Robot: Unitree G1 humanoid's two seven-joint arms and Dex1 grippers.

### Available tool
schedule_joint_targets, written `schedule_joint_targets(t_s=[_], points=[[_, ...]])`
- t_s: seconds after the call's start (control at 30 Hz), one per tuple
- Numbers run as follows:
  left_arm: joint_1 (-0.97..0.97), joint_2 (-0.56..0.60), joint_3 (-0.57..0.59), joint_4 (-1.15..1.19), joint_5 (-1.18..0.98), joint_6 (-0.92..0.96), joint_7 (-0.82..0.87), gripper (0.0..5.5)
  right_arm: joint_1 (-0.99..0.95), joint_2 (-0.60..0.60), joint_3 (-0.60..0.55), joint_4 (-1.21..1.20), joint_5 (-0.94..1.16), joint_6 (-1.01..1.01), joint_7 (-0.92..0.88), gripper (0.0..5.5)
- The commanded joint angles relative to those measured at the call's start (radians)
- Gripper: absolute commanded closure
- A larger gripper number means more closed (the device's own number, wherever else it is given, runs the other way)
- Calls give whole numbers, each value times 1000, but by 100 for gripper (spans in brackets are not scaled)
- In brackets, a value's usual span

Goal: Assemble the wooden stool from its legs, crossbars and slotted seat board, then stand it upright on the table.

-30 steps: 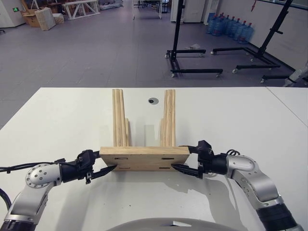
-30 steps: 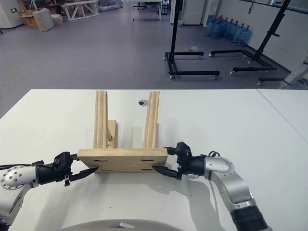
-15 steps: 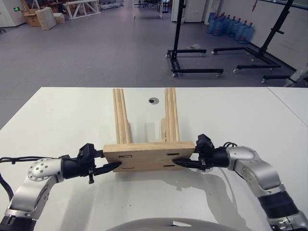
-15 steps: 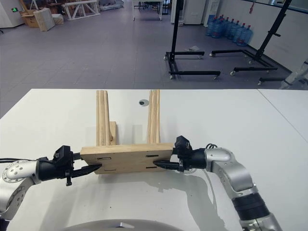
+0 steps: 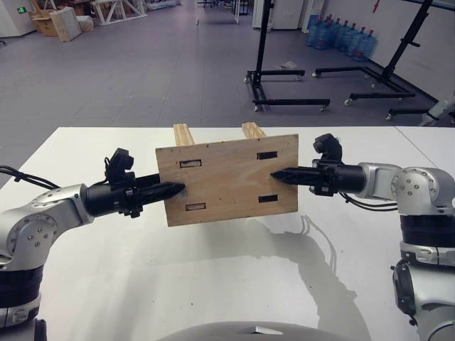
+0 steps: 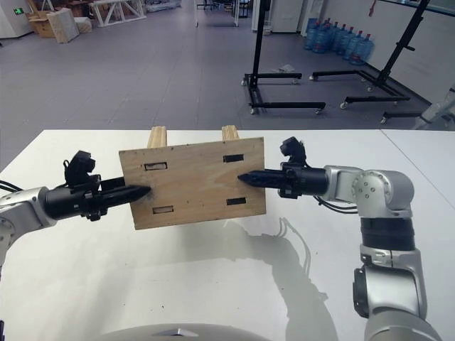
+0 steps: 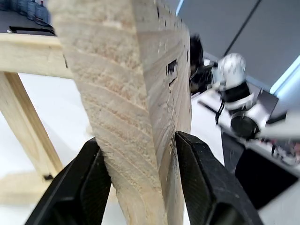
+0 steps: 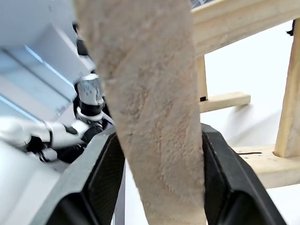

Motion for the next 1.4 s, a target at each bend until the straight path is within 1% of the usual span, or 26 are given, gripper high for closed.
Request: schedule_joint_targets(t_s=[0.03,0.17,0.3,0.47,0.6,0.73,0.9,0.97,1.13,1.2,1.23,1.3,1.37,1.4], points=[[-142,-94,-31,89,-64,157,251,358,-115,224,-62,103,70,174,-167,345],[-213,-164,-5,224,-89,229,422,358,-209,326,-211,190,53,231,-325,348],[-328,-257,48,391,-118,246,608,358,-329,424,-381,284,20,183,-549,361],[-451,-340,78,555,-110,232,772,358,-428,498,-522,373,2,127,-781,373],[-497,-402,91,671,-88,202,874,358,-477,530,-584,455,-27,73,-954,375],[-544,-434,105,757,-79,177,933,358,-510,524,-585,535,-37,15,-1027,377],[-581,-463,118,889,-20,123,959,363,-510,536,-533,616,-71,-65,-1049,377],[-595,-472,123,943,6,94,951,372,-501,531,-509,652,-88,-110,-1031,377],[-646,-506,112,1057,70,14,893,388,-516,501,-381,753,-168,-266,-907,377],[-669,-520,108,1098,97,-17,869,389,-525,491,-349,819,-197,-318,-877,377],[-678,-527,106,1112,107,-27,860,390,-529,488,-339,844,-202,-333,-865,338],[-695,-540,109,1125,122,-35,846,394,-538,481,-326,877,-209,-348,-844,298],[-704,-545,112,1132,135,-37,836,396,-546,477,-318,894,-217,-352,-828,264],[-705,-546,113,1135,141,-38,832,396,-547,475,-317,903,-220,-352,-824,261]])
